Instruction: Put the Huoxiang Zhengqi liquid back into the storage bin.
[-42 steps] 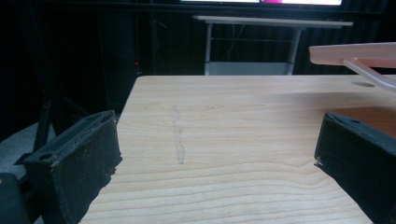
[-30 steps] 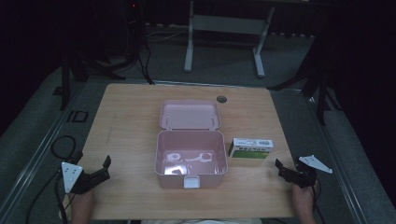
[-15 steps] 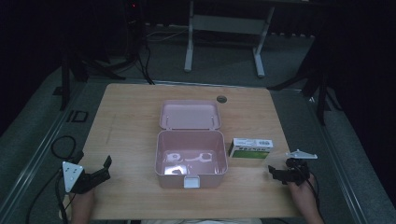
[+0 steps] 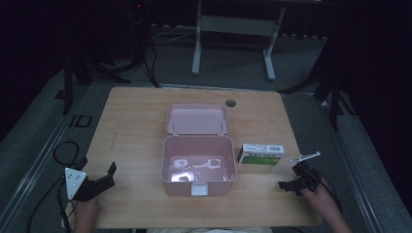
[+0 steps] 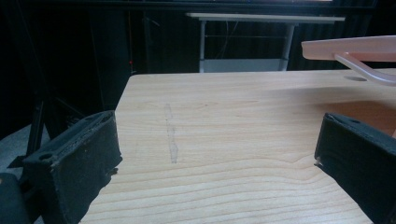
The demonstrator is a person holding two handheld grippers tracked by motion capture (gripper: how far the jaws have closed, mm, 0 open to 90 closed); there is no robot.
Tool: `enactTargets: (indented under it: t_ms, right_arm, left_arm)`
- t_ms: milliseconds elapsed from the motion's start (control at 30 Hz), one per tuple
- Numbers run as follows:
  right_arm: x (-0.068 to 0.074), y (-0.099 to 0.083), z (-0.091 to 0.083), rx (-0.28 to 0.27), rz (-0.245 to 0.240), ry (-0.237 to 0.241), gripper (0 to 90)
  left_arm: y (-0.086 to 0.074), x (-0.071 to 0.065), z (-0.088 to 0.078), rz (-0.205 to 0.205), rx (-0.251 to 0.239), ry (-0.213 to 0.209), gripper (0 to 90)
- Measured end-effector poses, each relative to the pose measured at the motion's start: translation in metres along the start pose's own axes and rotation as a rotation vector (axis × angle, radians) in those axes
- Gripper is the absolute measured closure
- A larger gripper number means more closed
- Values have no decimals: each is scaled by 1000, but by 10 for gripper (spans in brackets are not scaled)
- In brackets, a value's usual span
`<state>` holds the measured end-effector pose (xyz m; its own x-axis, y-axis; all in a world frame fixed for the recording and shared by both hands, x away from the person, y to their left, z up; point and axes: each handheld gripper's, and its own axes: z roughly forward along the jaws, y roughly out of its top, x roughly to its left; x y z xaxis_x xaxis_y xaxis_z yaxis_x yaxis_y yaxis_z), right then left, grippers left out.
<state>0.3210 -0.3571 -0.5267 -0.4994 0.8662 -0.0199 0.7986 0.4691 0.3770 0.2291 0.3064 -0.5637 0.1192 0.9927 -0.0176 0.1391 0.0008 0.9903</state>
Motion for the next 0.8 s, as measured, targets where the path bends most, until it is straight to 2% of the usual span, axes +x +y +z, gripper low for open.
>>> enactTargets:
  t_ms: [133, 300, 433, 500, 533, 567, 667, 700, 800]
  right_arm:
    - [4, 3, -4, 50, -114, -8, 103]
    - [10, 7, -10, 125, -290, 71, 102]
    - [15, 10, -16, 209, -407, 130, 122]
    - [18, 11, -18, 242, -461, 161, 123]
    - [18, 11, -18, 242, -461, 161, 123]
    - [22, 11, -18, 276, -543, 195, 123]
    - [25, 11, -16, 323, -620, 215, 123]
    - [25, 11, -16, 323, -620, 215, 123]
    - [28, 12, -14, 362, -686, 238, 127]
  left_arm:
    - [0, 0, 0, 1, 0, -1, 2]
    - [0, 0, 0, 5, 4, -5, 2]
    - [0, -1, 1, 17, 9, -9, 2]
    - [0, -1, 1, 13, 8, -9, 2]
    - [0, -1, 1, 13, 8, -9, 3]
    - [0, -1, 1, 11, 8, -9, 2]
    - [0, -1, 1, 12, 7, -11, 2]
    - [0, -1, 1, 12, 7, -11, 2]
    - [0, -1, 1, 11, 8, -13, 2]
